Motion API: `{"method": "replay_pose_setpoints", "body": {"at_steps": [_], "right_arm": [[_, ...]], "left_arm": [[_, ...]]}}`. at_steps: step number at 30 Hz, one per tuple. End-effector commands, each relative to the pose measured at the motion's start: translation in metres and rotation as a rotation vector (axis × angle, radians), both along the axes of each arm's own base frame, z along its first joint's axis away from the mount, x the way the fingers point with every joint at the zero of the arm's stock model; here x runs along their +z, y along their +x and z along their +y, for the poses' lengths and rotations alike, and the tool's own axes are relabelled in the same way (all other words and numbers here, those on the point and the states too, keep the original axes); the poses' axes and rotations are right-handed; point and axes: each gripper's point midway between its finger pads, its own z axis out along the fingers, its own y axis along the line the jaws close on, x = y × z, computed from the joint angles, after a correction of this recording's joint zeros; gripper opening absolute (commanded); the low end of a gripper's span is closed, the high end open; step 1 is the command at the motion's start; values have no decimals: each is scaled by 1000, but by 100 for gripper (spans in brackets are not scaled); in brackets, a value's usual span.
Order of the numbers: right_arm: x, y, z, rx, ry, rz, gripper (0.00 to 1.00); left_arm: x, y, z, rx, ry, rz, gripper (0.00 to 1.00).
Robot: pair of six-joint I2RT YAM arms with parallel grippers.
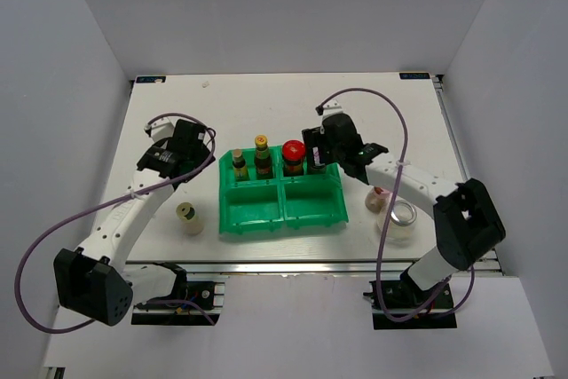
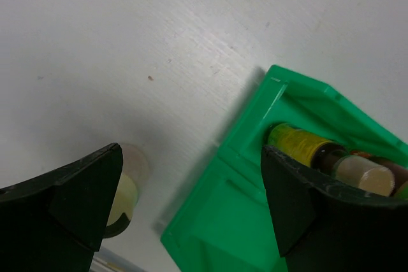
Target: Organize the condiment bottles
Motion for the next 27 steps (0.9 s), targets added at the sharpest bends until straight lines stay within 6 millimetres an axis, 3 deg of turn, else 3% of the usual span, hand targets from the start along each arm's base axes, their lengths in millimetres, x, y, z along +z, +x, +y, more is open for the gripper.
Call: {"method": "replay_pose_setpoints", "body": {"at_steps": [1,8,16,23,27], "right_arm": [[38,2,-9,-33,42,-122,89],[62,-12,-31,-90,88,-187,89],[70,-24,-57,-151,107,-227,89],[71,-25,-71,-208,109,-238,89],[71,-24,-75,-222,106,-236,89]], "left_arm": [[0,-31,13,33,30,99,98],[-8,-65,22,39,35,169,98],[-36,-103,30,57,43,299,98],[-70,-99,2,-24,-86,299,95],[-87,-103,3,-18,-80,342,89]]}}
